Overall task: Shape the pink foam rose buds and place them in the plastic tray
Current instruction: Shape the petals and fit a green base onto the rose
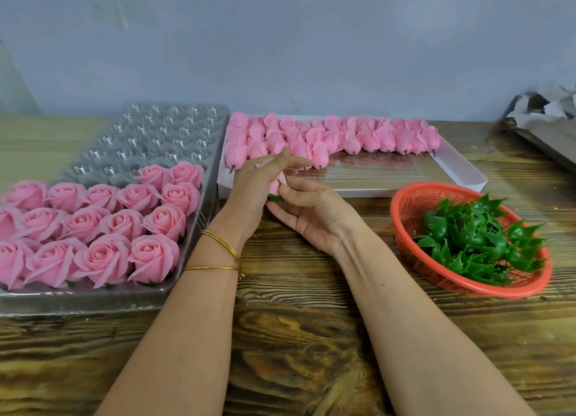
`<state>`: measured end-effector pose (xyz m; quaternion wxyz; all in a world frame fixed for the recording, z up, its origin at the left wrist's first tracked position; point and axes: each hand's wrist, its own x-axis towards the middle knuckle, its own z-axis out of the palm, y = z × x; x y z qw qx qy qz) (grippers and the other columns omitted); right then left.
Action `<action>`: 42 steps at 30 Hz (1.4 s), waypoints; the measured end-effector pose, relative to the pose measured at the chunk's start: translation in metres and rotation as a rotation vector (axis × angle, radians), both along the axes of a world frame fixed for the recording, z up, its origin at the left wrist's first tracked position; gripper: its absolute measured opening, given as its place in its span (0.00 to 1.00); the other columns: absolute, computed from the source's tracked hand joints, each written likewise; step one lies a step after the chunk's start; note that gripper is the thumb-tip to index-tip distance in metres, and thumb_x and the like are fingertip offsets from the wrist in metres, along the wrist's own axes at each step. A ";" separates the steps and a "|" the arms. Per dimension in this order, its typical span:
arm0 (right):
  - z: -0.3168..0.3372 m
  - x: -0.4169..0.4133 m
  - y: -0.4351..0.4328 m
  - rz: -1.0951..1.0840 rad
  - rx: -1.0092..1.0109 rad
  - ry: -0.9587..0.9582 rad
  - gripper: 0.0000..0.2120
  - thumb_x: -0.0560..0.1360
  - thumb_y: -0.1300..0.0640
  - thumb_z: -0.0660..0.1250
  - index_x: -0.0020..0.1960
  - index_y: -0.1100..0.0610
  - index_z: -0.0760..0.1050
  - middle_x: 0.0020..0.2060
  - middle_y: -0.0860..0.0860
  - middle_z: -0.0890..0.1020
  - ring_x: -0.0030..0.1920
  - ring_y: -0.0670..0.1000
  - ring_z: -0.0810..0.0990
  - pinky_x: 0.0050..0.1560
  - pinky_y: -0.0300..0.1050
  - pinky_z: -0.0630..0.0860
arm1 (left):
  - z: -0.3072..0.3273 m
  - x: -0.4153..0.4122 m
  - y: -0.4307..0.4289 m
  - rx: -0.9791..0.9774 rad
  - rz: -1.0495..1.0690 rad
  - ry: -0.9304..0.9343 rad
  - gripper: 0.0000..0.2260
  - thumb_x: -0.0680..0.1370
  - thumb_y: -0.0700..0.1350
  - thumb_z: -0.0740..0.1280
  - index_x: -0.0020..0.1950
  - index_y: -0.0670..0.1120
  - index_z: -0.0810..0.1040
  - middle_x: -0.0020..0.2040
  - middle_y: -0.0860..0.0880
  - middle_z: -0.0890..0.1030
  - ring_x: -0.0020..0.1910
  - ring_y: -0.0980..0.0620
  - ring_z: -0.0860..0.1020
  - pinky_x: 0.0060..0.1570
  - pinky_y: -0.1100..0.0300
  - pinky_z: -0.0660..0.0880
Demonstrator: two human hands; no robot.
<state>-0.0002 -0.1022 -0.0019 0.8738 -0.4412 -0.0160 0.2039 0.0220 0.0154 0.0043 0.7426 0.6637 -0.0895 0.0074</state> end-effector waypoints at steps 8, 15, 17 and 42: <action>0.001 -0.001 -0.001 0.052 -0.025 -0.008 0.12 0.77 0.71 0.61 0.57 0.65 0.76 0.48 0.55 0.82 0.47 0.50 0.83 0.53 0.42 0.81 | 0.001 -0.001 -0.001 -0.058 -0.073 0.058 0.14 0.79 0.48 0.64 0.40 0.46 0.86 0.42 0.46 0.84 0.49 0.52 0.80 0.57 0.54 0.74; 0.005 -0.002 0.001 0.007 -0.011 -0.007 0.14 0.77 0.72 0.60 0.61 0.68 0.74 0.50 0.56 0.81 0.51 0.51 0.81 0.55 0.43 0.80 | -0.001 0.003 -0.001 -0.152 -0.042 0.080 0.11 0.70 0.49 0.74 0.47 0.44 0.84 0.43 0.48 0.84 0.48 0.52 0.81 0.54 0.56 0.76; 0.005 -0.002 0.001 -0.038 0.014 -0.011 0.15 0.77 0.72 0.60 0.64 0.69 0.73 0.50 0.57 0.80 0.52 0.51 0.80 0.59 0.45 0.78 | -0.002 0.004 0.001 -0.130 0.010 0.047 0.17 0.62 0.52 0.77 0.47 0.46 0.84 0.42 0.49 0.83 0.47 0.51 0.80 0.55 0.54 0.76; 0.008 -0.006 0.004 -0.040 0.010 -0.092 0.22 0.77 0.75 0.55 0.71 0.68 0.67 0.65 0.61 0.75 0.63 0.55 0.76 0.64 0.49 0.74 | -0.009 0.001 -0.007 -0.073 0.041 0.025 0.06 0.70 0.46 0.75 0.41 0.44 0.83 0.41 0.44 0.83 0.46 0.49 0.82 0.53 0.50 0.79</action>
